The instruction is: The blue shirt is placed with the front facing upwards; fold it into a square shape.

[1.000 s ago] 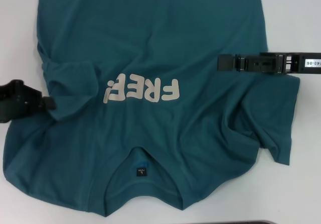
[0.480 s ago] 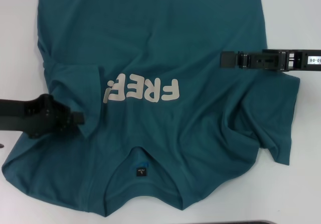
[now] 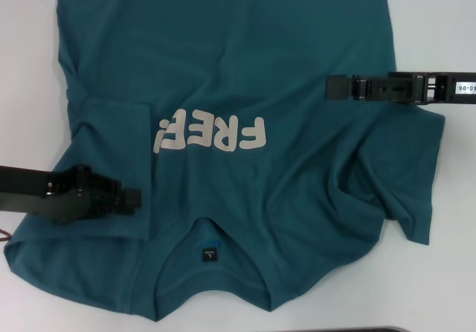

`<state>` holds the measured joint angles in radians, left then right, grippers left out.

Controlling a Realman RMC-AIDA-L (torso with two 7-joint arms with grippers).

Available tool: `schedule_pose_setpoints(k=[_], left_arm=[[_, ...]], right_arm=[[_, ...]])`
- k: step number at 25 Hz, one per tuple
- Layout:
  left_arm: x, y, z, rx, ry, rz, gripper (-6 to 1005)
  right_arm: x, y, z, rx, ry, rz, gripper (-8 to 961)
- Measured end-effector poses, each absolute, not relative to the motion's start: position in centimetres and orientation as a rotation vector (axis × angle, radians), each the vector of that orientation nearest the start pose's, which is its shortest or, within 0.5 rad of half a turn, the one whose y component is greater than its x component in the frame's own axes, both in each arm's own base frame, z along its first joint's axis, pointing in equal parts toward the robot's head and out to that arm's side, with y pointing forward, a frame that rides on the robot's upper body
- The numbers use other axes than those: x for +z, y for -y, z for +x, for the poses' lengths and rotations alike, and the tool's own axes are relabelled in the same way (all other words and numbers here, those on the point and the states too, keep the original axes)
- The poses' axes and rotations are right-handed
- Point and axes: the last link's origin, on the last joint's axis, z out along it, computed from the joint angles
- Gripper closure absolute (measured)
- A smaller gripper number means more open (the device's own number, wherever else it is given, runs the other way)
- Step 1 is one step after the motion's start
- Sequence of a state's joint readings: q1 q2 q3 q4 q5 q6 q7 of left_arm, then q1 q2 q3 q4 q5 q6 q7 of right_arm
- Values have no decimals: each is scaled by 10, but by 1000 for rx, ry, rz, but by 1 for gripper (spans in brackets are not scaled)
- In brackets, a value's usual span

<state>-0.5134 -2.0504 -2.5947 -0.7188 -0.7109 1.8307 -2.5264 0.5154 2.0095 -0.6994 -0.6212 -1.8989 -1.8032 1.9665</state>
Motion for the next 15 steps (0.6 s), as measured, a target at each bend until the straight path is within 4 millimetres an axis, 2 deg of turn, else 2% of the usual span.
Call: schedule_pose_setpoints(k=[3,6,9,11,12,13,15], left_arm=[[19,-278,-301,293,-2171,2075,846],[33,-276,-305,309,-2141,2109,733],[55,-278,-309,452,-2052,2218,603],[68,-278,-308,596,-1891,2370,558],[68,-272,-305,679,-1656,2538,536],[68,-272,-305,679,-1656,2538,514],[60,-263,-301,727,-1401,2682,469]], right_arm=[[28,-308,252,1000,-1433,-2708,134],[28,-309,252,1000,-1434,-2703,134],[28,-310,252,995,-1419,-2702,134],[28,-310,253,992,-1383,-2712,134],[28,-310,253,991,-1351,-2719,134],[28,-309,254,991,-1329,-2723,135],[29,-308,255,1001,-1287,-2720,135]])
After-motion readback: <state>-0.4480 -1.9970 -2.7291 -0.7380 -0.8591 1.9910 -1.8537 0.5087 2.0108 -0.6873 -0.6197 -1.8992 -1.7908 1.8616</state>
